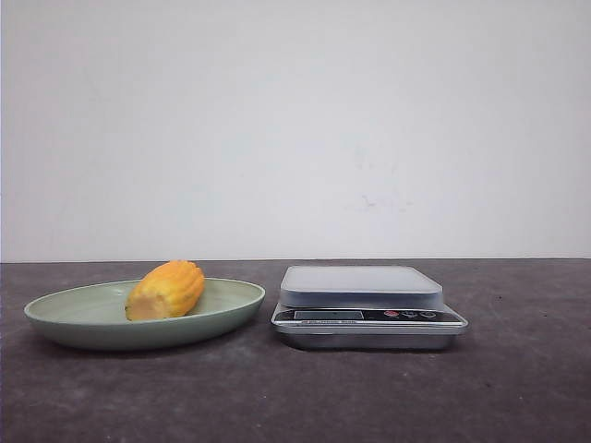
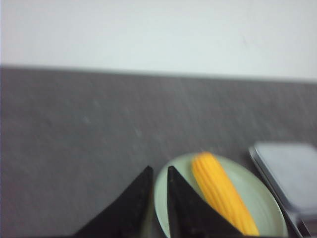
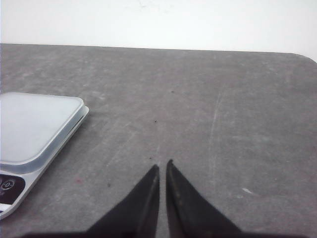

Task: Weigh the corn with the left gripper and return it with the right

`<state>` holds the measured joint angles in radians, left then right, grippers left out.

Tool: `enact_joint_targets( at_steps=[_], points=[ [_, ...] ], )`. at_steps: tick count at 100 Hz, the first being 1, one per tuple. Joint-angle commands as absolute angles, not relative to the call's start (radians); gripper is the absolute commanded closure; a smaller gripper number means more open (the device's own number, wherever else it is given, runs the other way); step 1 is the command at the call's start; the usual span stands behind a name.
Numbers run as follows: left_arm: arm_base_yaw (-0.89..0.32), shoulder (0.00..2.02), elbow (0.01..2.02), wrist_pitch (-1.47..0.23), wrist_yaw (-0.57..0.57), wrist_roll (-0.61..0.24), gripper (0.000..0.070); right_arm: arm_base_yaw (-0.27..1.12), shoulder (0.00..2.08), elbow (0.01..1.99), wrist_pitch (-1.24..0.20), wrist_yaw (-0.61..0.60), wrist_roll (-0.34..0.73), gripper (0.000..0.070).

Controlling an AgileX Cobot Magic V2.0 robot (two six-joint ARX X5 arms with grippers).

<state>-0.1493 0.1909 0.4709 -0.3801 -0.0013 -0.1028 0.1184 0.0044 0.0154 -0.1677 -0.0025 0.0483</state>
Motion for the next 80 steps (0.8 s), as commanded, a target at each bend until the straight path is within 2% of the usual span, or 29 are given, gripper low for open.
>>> enact_joint_targets(
  at_steps=[1, 12, 22, 48, 64, 80],
  points=[
    [-0.119, 0.159, 0.415, -0.29, -0.001, -0.06, 0.0684, 0.119, 0.004, 0.014, -0.155, 0.0, 0.038, 0.0683],
    [-0.063, 0.097, 0.283, -0.128, -0.001, -0.056, 0.0684, 0.119, 0.004, 0.014, -0.155, 0.0, 0.038, 0.0683],
    [-0.035, 0.043, 0.178, -0.065, 0.0, -0.057, 0.0684, 0.119, 0.004, 0.014, -0.155, 0.0, 0.038, 0.0683],
    [-0.02, 0.003, 0.011, -0.075, -0.004, -0.063, 0.0684, 0.119, 0.004, 0.014, -0.154, 0.0, 0.038, 0.0683],
    [-0.012, 0.003, 0.014, -0.194, -0.025, -0.044, 0.0684, 0.119, 0.004, 0.014, -0.158, 0.0, 0.038, 0.0683],
    [-0.011, 0.003, 0.013, -0.192, -0.027, -0.022, 0.0684, 0.119, 0.004, 0.014, -0.157, 0.0, 0.038, 0.0683]
  ],
)
